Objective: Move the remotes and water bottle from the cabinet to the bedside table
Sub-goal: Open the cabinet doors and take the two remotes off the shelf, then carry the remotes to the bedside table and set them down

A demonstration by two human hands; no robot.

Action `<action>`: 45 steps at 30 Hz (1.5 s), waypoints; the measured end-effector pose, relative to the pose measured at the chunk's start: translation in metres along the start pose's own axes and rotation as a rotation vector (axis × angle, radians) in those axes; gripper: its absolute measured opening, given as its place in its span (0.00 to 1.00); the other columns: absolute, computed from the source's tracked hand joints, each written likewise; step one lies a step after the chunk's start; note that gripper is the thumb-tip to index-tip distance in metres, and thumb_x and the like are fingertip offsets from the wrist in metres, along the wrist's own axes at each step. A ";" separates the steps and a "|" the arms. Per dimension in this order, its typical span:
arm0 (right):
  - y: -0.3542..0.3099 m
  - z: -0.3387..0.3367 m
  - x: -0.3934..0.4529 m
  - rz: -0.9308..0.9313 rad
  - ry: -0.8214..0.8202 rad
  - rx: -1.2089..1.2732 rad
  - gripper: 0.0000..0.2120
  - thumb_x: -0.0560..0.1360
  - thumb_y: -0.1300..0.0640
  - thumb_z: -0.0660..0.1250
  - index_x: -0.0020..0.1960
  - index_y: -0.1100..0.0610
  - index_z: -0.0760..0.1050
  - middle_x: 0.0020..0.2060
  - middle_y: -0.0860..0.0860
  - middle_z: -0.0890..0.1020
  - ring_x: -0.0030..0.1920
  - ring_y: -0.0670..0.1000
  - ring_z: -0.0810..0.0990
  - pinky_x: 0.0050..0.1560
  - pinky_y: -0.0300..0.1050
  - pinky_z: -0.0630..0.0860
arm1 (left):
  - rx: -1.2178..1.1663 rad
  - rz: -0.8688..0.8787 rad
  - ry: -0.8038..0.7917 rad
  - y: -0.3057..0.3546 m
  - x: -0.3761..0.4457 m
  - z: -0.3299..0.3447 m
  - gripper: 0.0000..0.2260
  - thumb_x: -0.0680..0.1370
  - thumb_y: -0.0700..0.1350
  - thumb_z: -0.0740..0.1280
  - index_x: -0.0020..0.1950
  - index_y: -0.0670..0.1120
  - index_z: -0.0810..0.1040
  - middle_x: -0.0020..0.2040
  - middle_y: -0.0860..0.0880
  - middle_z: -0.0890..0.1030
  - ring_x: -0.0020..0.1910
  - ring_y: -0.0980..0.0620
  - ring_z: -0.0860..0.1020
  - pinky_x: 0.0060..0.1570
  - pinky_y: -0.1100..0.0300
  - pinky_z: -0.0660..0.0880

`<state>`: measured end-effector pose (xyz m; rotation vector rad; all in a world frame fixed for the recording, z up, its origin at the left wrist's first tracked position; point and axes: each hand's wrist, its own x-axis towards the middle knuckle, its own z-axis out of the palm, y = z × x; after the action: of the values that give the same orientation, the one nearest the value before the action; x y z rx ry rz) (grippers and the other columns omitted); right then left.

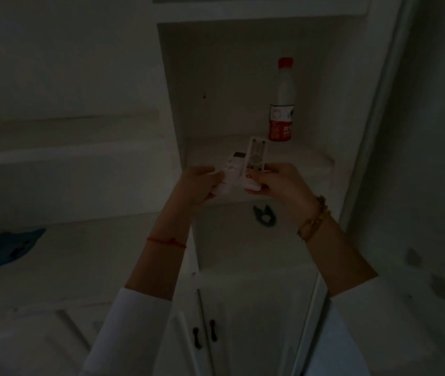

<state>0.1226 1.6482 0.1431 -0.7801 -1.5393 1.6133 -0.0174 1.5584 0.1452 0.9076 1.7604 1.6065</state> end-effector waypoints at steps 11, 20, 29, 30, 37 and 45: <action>0.030 0.021 -0.121 0.056 -0.159 -0.026 0.15 0.71 0.65 0.71 0.56 0.65 0.73 0.54 0.61 0.81 0.51 0.59 0.82 0.47 0.56 0.82 | -0.229 -0.003 0.075 -0.040 -0.158 -0.015 0.14 0.79 0.35 0.60 0.65 0.35 0.73 0.50 0.45 0.80 0.32 0.63 0.81 0.32 0.71 0.76; 0.070 0.035 -0.199 0.089 -0.375 -0.089 0.19 0.72 0.64 0.70 0.61 0.63 0.71 0.51 0.57 0.80 0.48 0.54 0.82 0.42 0.49 0.84 | -0.404 -0.065 0.228 -0.089 -0.258 -0.040 0.14 0.78 0.36 0.63 0.64 0.41 0.72 0.51 0.44 0.82 0.43 0.53 0.83 0.40 0.63 0.80; 0.098 0.079 -0.256 0.093 -0.626 -0.163 0.18 0.72 0.62 0.70 0.61 0.58 0.72 0.47 0.50 0.81 0.44 0.49 0.83 0.41 0.46 0.84 | -0.427 -0.124 0.410 -0.122 -0.345 -0.078 0.17 0.77 0.38 0.65 0.65 0.42 0.73 0.54 0.42 0.83 0.51 0.47 0.83 0.49 0.57 0.81; 0.101 0.086 -0.261 0.094 -0.657 -0.172 0.18 0.72 0.62 0.70 0.61 0.58 0.72 0.47 0.50 0.81 0.45 0.50 0.83 0.42 0.48 0.84 | -0.423 -0.129 0.428 -0.125 -0.354 -0.084 0.16 0.77 0.38 0.66 0.65 0.42 0.73 0.54 0.42 0.83 0.52 0.46 0.83 0.49 0.57 0.81; 0.120 0.133 -0.294 0.108 -0.853 -0.186 0.17 0.73 0.61 0.69 0.61 0.58 0.72 0.49 0.53 0.82 0.47 0.53 0.84 0.47 0.52 0.83 | -0.428 -0.177 0.583 -0.139 -0.411 -0.120 0.15 0.75 0.39 0.67 0.62 0.45 0.75 0.52 0.45 0.85 0.53 0.46 0.83 0.49 0.57 0.81; 0.139 0.188 -0.331 0.099 -1.117 -0.164 0.13 0.73 0.62 0.69 0.54 0.51 0.74 0.46 0.47 0.83 0.42 0.42 0.83 0.40 0.38 0.81 | -0.451 -0.192 0.849 -0.156 -0.475 -0.141 0.17 0.75 0.39 0.69 0.62 0.46 0.75 0.50 0.49 0.85 0.51 0.50 0.83 0.47 0.59 0.81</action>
<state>0.1219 1.2699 -0.0029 0.0614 -2.4189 2.1625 0.1390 1.0870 -0.0076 -0.2032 1.7626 2.3019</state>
